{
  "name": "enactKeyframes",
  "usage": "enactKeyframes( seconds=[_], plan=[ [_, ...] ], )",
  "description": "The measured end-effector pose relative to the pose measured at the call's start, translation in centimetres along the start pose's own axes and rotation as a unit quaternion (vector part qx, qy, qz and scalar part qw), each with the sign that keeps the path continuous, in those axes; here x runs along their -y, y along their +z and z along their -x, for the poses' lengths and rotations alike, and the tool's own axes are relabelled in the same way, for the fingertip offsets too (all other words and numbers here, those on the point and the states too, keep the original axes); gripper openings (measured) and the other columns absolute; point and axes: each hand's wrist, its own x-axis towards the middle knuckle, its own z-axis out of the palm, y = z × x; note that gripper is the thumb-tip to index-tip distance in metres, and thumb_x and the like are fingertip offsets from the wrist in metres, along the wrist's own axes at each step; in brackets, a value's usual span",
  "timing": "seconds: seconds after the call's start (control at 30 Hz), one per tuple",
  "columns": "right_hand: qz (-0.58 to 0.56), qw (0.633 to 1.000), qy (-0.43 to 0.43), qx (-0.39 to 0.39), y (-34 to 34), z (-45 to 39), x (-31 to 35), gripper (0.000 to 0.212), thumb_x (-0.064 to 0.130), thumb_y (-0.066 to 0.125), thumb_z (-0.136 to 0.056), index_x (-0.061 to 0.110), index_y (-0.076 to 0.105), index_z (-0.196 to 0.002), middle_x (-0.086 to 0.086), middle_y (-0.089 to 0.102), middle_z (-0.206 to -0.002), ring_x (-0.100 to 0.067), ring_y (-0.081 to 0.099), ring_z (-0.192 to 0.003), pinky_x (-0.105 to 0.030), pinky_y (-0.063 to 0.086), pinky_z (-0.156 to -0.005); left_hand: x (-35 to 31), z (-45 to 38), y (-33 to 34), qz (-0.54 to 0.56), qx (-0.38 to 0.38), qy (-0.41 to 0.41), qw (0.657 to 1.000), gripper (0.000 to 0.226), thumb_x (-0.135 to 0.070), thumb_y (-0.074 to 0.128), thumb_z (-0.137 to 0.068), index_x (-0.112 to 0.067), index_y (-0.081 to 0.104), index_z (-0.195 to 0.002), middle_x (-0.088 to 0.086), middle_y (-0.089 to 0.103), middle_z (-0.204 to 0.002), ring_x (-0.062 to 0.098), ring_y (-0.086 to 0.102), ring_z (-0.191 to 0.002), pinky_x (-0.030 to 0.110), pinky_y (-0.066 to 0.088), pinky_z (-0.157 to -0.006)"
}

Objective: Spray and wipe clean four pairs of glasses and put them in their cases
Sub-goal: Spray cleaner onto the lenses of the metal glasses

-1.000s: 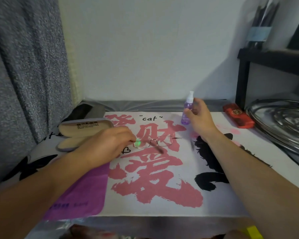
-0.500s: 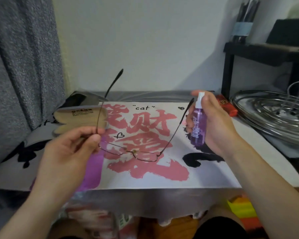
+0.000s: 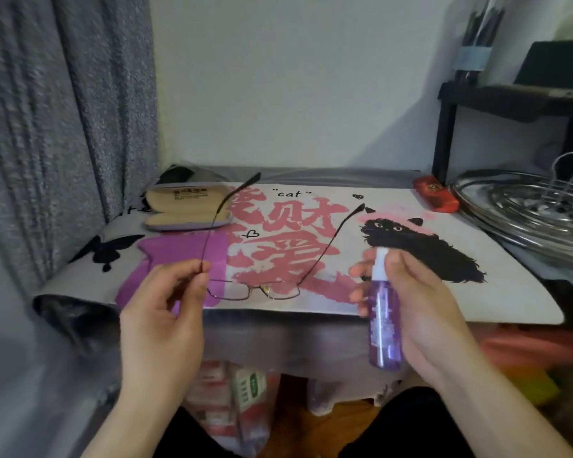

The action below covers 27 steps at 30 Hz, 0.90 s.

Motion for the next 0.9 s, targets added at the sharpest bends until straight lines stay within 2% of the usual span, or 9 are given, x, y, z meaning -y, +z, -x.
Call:
enactKeyframes(
  seconds=[0.13,0.23,0.3,0.33,0.43,0.53,0.6,0.8,0.9],
  plan=[
    [0.060,0.996,0.035,0.050,0.4,2.2,-2.3,0.028,0.032,0.042,-0.106,0.021,0.063,-0.091,-0.015,0.067,-0.083,-0.028,0.061,-0.061,-0.040,0.052,-0.061,0.3,1.0,-0.2,-0.026,0.002,0.004,1.000,0.034,-0.017,0.068,-0.095,-0.051,0.065,-0.092,-0.010,0.072,-0.097,0.011,0.068,-0.092,0.017,0.050,-0.084],
    [0.101,0.993,0.055,-0.021,0.1,1.8,-3.9,0.028,0.033,0.043,-0.106,0.024,0.058,-0.084,-0.013,0.061,-0.071,-0.024,0.049,-0.048,-0.035,0.041,-0.051,0.6,1.1,-0.3,-0.032,-0.001,-0.003,0.999,0.040,-0.015,0.066,-0.094,-0.055,0.065,-0.091,-0.011,0.072,-0.096,0.008,0.068,-0.091,0.018,0.050,-0.083],
    [0.158,0.984,0.000,-0.085,-0.6,0.9,-4.0,0.014,0.031,0.052,-0.102,0.022,0.058,-0.094,-0.008,0.060,-0.068,-0.022,0.047,-0.046,-0.033,0.040,-0.049,0.7,1.0,-0.4,-0.031,-0.002,-0.008,0.999,0.042,-0.017,0.065,-0.095,-0.059,0.064,-0.091,-0.011,0.072,-0.096,0.010,0.068,-0.091,0.022,0.051,-0.083],
    [0.235,0.965,-0.047,-0.103,-1.2,0.3,-3.6,0.006,0.030,0.059,-0.099,0.024,0.059,-0.099,-0.003,0.062,-0.070,-0.020,0.051,-0.050,-0.031,0.043,-0.052,0.7,0.9,-0.4,-0.030,-0.003,-0.008,1.000,0.044,-0.017,0.065,-0.095,-0.060,0.064,-0.091,-0.011,0.072,-0.096,0.010,0.069,-0.091,0.020,0.051,-0.083],
    [0.478,0.865,-0.127,-0.090,-2.6,-2.4,-0.9,0.018,0.028,0.066,-0.093,0.028,0.065,-0.111,0.001,0.070,-0.093,-0.022,0.063,-0.087,-0.025,0.044,-0.070,0.7,0.6,0.1,-0.020,-0.005,-0.011,1.000,0.044,-0.016,0.066,-0.095,-0.060,0.064,-0.090,-0.012,0.072,-0.096,0.010,0.069,-0.092,0.023,0.052,-0.084],
    [0.713,0.692,-0.097,-0.063,-3.3,-5.7,1.1,0.014,0.020,0.055,-0.095,0.022,0.061,-0.107,-0.009,0.069,-0.104,-0.038,0.060,-0.094,-0.037,0.046,-0.074,0.6,0.2,1.0,-0.008,0.001,-0.012,1.000,0.035,-0.015,0.066,-0.096,-0.050,0.066,-0.093,-0.010,0.073,-0.098,0.013,0.069,-0.095,0.031,0.052,-0.086],
    [0.780,0.618,-0.073,-0.062,-3.2,-7.3,1.4,0.020,0.007,0.051,-0.089,0.016,0.059,-0.104,-0.015,0.068,-0.106,-0.039,0.062,-0.094,-0.036,0.044,-0.071,0.1,-0.3,1.7,0.009,0.004,-0.009,1.000,0.030,-0.014,0.065,-0.096,-0.044,0.066,-0.095,-0.009,0.073,-0.098,0.012,0.069,-0.094,0.029,0.052,-0.086],
    [0.837,0.541,-0.057,-0.064,-3.3,-10.3,0.5,0.030,0.001,0.050,-0.090,0.008,0.062,-0.117,-0.015,0.068,-0.113,-0.034,0.065,-0.107,-0.038,0.052,-0.084,-0.3,-1.7,4.1,0.019,0.024,0.005,1.000,0.022,-0.012,0.064,-0.096,-0.034,0.068,-0.100,-0.004,0.073,-0.098,0.008,0.068,-0.090,0.016,0.049,-0.082],
    [0.838,0.536,-0.071,-0.065,-4.1,-10.9,0.1,0.031,0.000,0.049,-0.090,0.008,0.062,-0.117,-0.015,0.069,-0.113,-0.035,0.066,-0.107,-0.039,0.052,-0.085,-0.4,-1.8,4.5,0.024,0.032,0.007,0.999,0.020,-0.010,0.064,-0.097,-0.028,0.069,-0.103,-0.005,0.073,-0.098,0.006,0.068,-0.090,0.016,0.051,-0.082]
  ],
)
